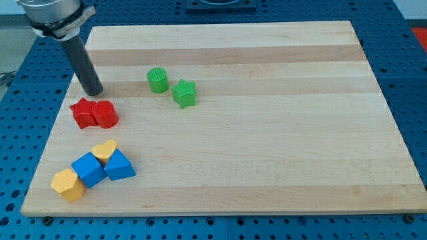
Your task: Separate the red blocks from each other
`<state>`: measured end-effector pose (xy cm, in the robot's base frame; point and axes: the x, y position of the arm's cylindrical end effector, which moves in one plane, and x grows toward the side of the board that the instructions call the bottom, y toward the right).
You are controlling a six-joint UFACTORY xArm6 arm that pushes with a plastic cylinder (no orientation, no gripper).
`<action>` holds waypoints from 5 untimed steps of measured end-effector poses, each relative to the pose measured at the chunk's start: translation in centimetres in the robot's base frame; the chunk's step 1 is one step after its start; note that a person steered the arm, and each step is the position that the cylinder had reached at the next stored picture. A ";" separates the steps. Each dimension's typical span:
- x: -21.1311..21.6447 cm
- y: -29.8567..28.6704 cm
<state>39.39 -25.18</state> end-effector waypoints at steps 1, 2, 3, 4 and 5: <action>2.0 -1.6; 5.7 -3.4; 10.0 -4.5; 12.6 -4.3; 11.5 -3.9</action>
<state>50.85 -29.13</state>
